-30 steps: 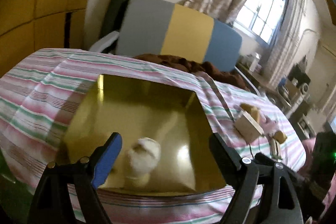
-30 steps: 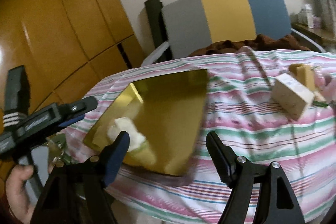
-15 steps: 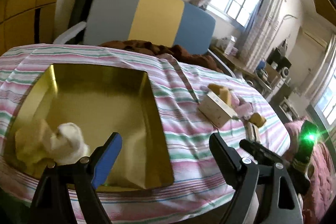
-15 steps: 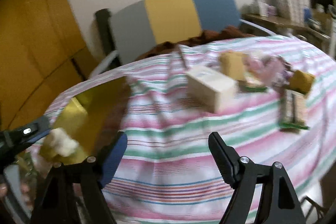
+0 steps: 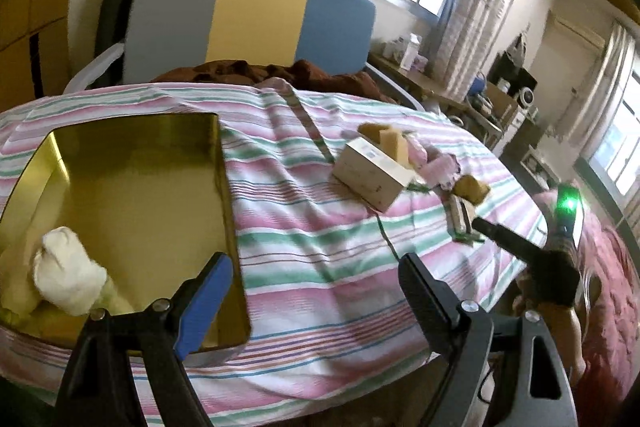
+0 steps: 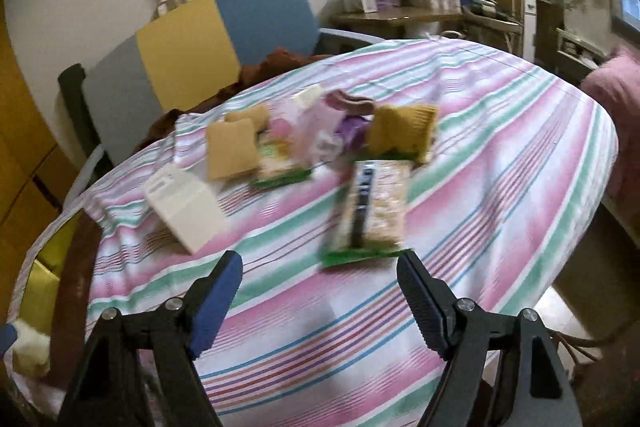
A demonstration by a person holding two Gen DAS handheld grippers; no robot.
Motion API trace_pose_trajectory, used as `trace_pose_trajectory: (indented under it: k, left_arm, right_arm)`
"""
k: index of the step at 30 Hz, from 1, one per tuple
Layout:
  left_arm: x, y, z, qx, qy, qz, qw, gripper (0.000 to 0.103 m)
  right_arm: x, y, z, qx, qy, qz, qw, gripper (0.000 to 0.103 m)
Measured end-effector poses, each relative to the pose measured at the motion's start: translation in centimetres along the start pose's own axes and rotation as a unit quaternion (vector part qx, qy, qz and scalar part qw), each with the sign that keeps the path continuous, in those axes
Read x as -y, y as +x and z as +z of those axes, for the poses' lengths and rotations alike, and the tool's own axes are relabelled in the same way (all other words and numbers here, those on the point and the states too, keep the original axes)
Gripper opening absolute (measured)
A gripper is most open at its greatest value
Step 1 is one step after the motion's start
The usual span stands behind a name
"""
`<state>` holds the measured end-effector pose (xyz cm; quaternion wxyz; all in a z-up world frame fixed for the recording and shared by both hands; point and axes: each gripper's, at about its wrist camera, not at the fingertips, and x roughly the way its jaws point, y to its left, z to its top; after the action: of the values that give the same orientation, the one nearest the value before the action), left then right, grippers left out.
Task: Organize objects
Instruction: 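Move both empty tools back from the tray to the item pile, then grasp the cracker packet with green edge with the right tool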
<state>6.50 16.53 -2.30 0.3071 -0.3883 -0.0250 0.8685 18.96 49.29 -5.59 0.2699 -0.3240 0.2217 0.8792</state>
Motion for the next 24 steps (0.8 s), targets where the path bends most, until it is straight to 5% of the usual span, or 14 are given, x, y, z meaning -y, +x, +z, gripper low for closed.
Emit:
trace_pose_trajectory:
  k: [9, 17, 20, 24]
  left_arm:
    - [3.4, 1.6, -0.5, -0.022, 0.042, -0.025, 0.9986, 0.087]
    - [4.7, 4.2, 0.3, -0.051, 0.037, -0.008, 0.9979, 0.087]
    - [4.8, 5.8, 1.2, -0.063, 0.015, -0.001, 0.9979, 0.087]
    - [5.6, 8.1, 2.2, -0.071, -0.001, 0.009, 0.9974, 0.087]
  right_arm:
    - [1.7, 2.3, 1.5, -0.004, 0.015, -0.022, 1.000, 0.084]
    - [1.7, 6.9, 3.2, -0.030, -0.008, -0.055, 0.998, 0.082]
    - [1.5, 8.4, 3.2, -0.042, -0.026, -0.066, 0.997, 0.057]
    - [1.3, 8.8, 2.8, -0.013, -0.046, -0.054, 0.997, 0.047]
